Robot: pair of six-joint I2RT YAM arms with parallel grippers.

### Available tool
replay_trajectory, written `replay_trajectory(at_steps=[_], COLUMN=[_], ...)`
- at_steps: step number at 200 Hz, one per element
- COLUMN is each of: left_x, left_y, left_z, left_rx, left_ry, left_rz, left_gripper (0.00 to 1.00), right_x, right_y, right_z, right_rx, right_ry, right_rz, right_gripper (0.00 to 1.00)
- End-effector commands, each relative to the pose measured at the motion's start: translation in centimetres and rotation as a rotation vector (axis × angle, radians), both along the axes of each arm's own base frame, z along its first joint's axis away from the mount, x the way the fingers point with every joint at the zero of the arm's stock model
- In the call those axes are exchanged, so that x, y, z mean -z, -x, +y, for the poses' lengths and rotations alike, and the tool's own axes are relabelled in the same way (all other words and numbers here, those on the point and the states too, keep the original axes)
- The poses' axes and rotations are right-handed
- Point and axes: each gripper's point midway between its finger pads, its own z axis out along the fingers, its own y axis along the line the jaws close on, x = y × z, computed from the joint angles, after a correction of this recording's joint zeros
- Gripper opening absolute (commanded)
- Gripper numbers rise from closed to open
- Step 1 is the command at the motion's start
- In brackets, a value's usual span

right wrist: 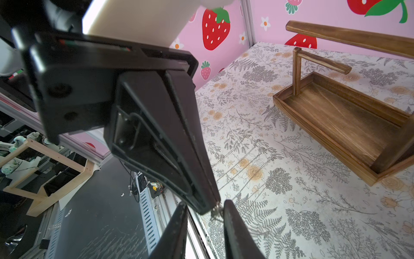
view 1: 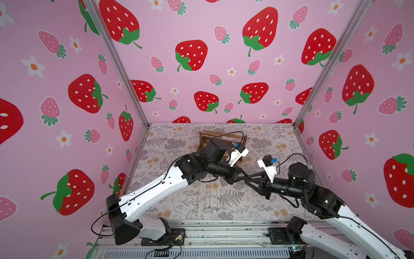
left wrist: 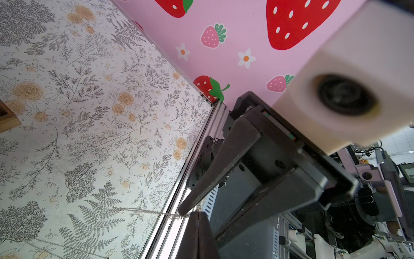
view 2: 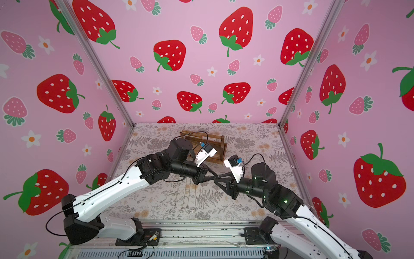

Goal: Take the necklace off the jewelry display stand
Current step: Place the necklace at the center of the board.

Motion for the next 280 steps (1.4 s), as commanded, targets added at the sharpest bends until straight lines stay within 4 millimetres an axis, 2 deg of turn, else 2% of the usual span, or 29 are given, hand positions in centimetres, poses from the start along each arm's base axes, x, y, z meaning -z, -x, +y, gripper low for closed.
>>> replay_trajectory(at_steps=[1, 25, 52, 90, 123, 147, 151, 157, 163, 187, 237, 280], left_x=[-1.5, -1.4, -1.4, -1.5, -1.5, -2.4, -2.6, -2.8, -3.1, -3.8, -2.6, -0.7], left_y=[0.3, 0.3, 0.4, 0.4, 0.3, 0.7, 0.8, 0.8, 0.9, 0.8, -0.7, -0.7], left_z=[-0.2, -0.1, -0.1, -0.1, 0.0, 0.1, 0.2, 0.3, 0.5, 1.3, 5.0, 6.4], left_rx=[0.008, 0.006, 0.006, 0.007, 0.002, 0.008, 0.006, 0.003, 0.000, -0.032, -0.195, -0.233], left_ry=[0.031, 0.029, 0.029, 0.031, 0.031, 0.077, 0.084, 0.092, 0.100, 0.104, 0.021, -0.028], left_rz=[-0.018, -0.020, -0.021, -0.024, -0.028, -0.037, -0.038, -0.042, -0.047, -0.079, -0.189, -0.198], left_gripper=[0.00, 0.00, 0.00, 0.00, 0.00, 0.00, 0.04, 0.17, 0.26, 0.40, 0.39, 0.39], right_x=[0.3, 0.3, 0.3, 0.1, 0.4, 1.1, 1.2, 1.3, 1.5, 2.0, 4.6, 6.6], right_y=[0.0, -0.1, -0.1, -0.2, -0.4, -0.8, -0.8, -0.8, -0.7, -0.4, 0.2, 0.9], right_z=[0.2, 0.2, 0.0, -0.3, -0.6, -0.9, -0.9, -0.9, -0.9, -0.6, 0.2, 1.8], right_rx=[-0.006, 0.003, 0.014, 0.031, 0.048, 0.076, 0.077, 0.076, 0.074, 0.058, 0.038, -0.021], right_ry=[-0.008, -0.022, -0.024, -0.025, -0.015, 0.005, 0.004, 0.003, 0.002, -0.005, -0.024, -0.078], right_rz=[0.003, -0.001, -0.004, -0.015, -0.014, -0.005, -0.003, 0.000, 0.003, 0.033, 0.172, 0.282], right_gripper=[0.31, 0.24, 0.11, 0.00, 0.00, 0.00, 0.00, 0.00, 0.00, 0.00, 0.00, 0.00])
